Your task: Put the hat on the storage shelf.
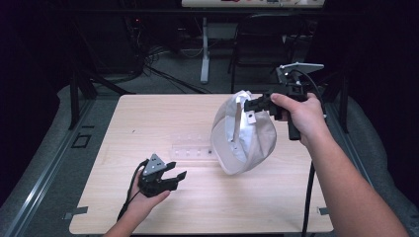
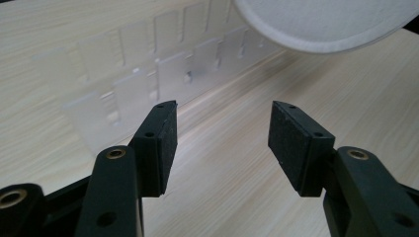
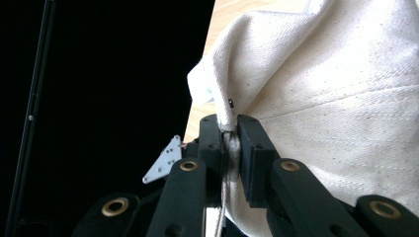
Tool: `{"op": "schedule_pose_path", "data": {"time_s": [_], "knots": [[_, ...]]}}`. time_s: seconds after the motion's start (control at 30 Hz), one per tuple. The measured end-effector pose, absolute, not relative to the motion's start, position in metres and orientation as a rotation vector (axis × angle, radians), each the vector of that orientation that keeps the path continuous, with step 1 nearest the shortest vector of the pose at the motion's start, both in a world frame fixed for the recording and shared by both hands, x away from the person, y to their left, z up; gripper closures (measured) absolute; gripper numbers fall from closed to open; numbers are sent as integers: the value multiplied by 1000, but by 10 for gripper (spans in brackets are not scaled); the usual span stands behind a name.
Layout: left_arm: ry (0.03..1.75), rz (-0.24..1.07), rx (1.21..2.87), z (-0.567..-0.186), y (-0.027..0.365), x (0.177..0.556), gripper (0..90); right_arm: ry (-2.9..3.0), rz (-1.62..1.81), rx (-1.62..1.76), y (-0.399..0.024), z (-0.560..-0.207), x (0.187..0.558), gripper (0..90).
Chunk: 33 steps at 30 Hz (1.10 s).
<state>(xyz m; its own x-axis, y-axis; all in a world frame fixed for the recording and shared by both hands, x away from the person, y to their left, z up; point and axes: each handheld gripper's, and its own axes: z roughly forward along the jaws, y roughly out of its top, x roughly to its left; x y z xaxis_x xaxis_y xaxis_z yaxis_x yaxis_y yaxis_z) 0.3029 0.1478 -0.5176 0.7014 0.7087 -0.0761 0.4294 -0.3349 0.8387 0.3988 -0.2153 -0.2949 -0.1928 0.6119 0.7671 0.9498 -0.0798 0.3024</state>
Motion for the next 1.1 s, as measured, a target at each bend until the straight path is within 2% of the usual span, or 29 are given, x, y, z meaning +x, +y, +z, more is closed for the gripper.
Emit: {"op": "schedule_pose_path", "data": {"time_s": [0.4,0.6,1.1], "knots": [[815,399,1983,-498,115,304,450,-1814,-1177,-1661,-195,-294,410,817],[781,400,1968,-490,105,303,405,-1816,-1182,-1642,-184,-294,415,817],[694,401,2001,-484,67,300,378,-1811,-1185,-1669,-175,-292,424,817]]}}
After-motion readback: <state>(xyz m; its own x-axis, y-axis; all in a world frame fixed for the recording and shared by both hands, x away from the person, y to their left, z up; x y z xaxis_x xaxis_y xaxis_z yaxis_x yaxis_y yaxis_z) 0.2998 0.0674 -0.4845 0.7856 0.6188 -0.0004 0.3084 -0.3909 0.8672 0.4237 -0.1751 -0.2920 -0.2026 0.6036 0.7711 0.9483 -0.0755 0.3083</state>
